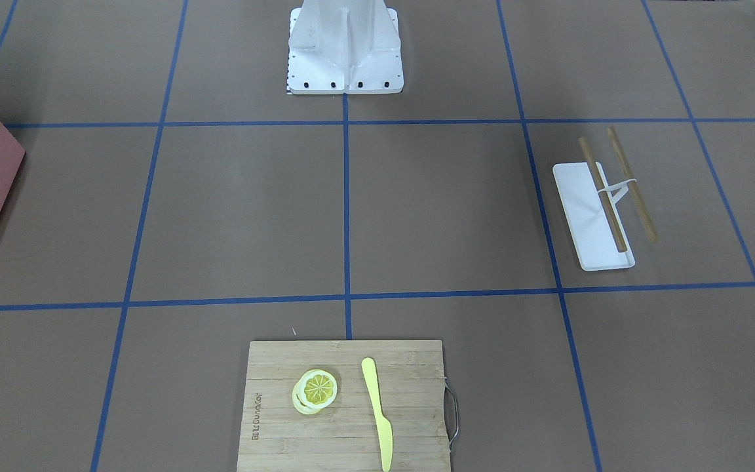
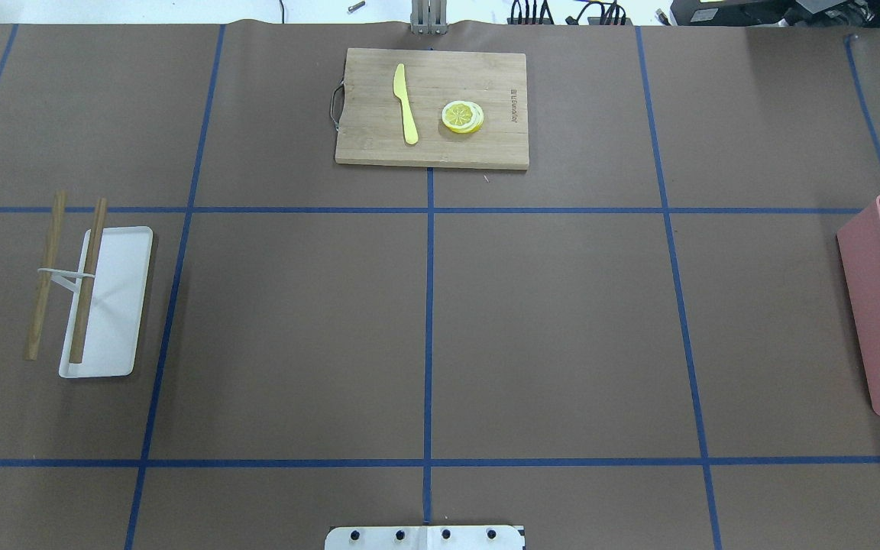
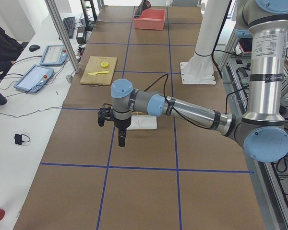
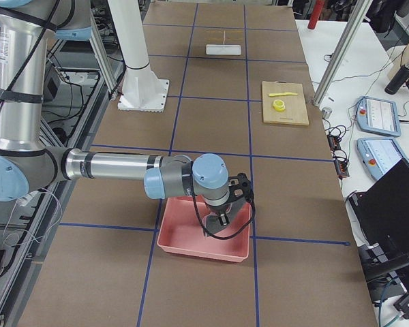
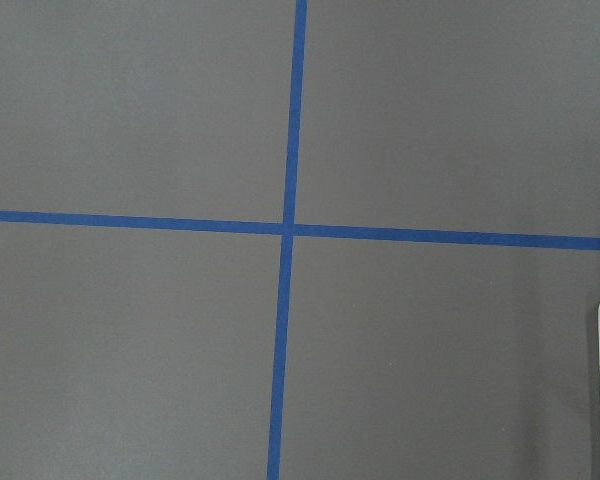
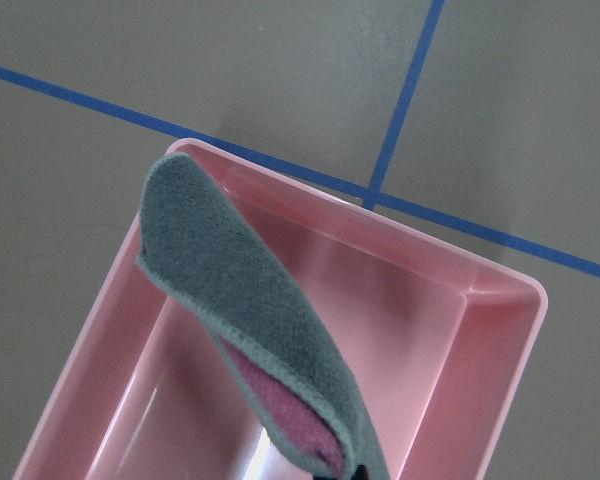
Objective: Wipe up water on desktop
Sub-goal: 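Lower the cloth into the pink bin and open the right gripper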
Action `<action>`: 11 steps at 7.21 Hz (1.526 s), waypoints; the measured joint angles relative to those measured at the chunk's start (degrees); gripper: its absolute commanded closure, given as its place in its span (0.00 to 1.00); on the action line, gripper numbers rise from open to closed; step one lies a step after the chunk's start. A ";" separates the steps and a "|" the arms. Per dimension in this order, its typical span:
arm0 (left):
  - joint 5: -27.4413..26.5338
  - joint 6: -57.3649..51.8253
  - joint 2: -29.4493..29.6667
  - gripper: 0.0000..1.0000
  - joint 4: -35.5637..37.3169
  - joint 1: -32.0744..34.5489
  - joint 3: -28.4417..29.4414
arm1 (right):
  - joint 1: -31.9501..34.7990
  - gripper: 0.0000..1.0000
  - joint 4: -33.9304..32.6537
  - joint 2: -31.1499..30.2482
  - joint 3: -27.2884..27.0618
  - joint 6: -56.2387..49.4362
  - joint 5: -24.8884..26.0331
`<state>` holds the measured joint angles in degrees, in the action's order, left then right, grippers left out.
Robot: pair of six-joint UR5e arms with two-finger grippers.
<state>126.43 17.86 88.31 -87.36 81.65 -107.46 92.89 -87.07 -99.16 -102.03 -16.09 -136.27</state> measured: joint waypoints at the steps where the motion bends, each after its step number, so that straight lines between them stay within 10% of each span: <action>1: 0.01 0.06 0.01 0.02 -0.01 0.00 0.02 | 0.33 1.00 -4.40 0.92 -1.24 -1.37 1.32; 3: -0.03 0.14 0.04 0.02 -0.01 -0.11 0.40 | 0.89 1.00 -7.99 1.83 -2.06 -2.95 2.13; 4: -0.03 0.15 0.10 0.02 -0.01 -0.15 0.61 | 0.81 0.68 -8.43 2.24 -2.10 -3.15 2.35; 5: -0.04 0.16 0.15 0.02 -0.01 -0.17 0.73 | 0.69 0.01 -8.57 2.45 -2.11 -3.21 2.68; 11: 0.01 -0.33 0.27 0.02 -0.01 -0.04 0.58 | 0.39 0.00 -7.74 2.63 -0.33 -2.40 4.80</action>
<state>126.44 17.53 88.58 -87.36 81.61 -106.88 93.27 -94.82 -96.53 -102.36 -18.49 -131.47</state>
